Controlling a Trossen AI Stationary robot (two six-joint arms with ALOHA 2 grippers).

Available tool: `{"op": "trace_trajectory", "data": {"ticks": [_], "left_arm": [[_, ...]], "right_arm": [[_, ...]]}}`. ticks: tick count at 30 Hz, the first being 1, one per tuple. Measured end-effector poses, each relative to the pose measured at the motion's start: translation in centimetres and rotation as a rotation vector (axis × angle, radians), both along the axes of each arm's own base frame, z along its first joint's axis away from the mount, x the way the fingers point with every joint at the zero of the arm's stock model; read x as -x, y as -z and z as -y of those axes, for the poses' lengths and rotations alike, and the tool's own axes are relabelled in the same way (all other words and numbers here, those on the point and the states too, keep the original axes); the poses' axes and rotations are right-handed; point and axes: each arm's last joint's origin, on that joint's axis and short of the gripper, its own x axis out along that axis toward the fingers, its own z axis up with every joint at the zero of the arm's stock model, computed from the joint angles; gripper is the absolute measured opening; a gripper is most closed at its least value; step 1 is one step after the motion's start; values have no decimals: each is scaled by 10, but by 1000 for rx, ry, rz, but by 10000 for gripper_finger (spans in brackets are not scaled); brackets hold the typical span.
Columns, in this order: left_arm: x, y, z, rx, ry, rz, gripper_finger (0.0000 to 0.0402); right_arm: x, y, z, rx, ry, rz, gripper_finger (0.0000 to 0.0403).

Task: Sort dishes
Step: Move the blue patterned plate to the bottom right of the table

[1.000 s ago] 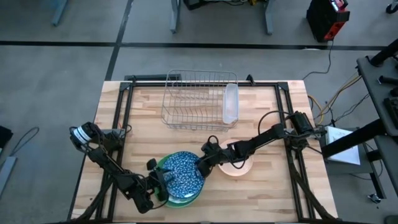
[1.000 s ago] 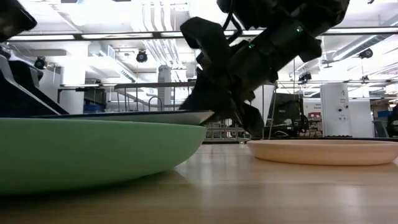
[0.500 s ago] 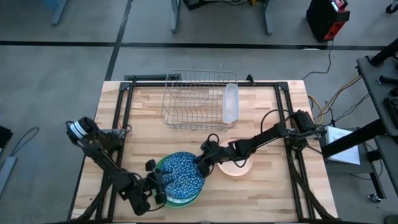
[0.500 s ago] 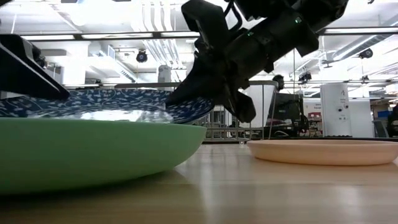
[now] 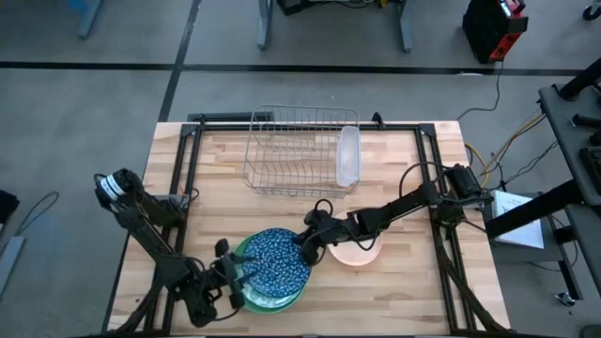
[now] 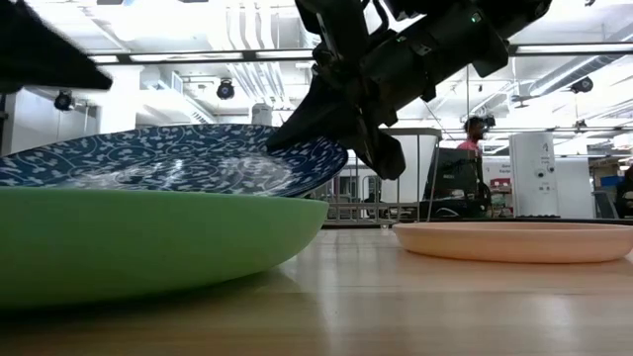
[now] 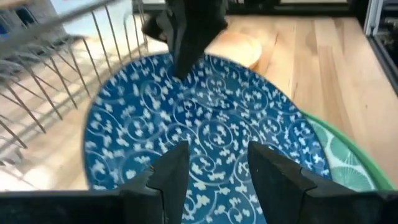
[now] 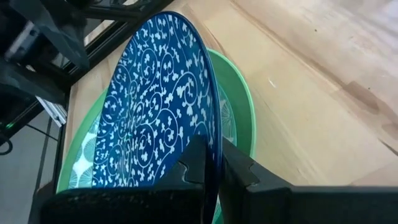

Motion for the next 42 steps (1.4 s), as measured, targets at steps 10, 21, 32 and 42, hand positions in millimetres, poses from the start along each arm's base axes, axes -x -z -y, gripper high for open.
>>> {"op": "trace_trajectory", "data": {"ticks": [10, 21, 32, 42], "left_arm": [[3, -14, -2, -52, -16, 62, 154], [4, -20, -5, -139, -91, 162, 154], [5, -24, -7, -215, -161, 244, 154], [5, -25, -8, -249, -156, 233, 154]], "right_arm": [[4, -19, 1, 30, -27, 47, 7], [15, -46, 2, 56, -94, 110, 4], [48, -56, 3, -8, -260, 120, 1], [121, -53, -14, 77, -484, -148, 0]]}}
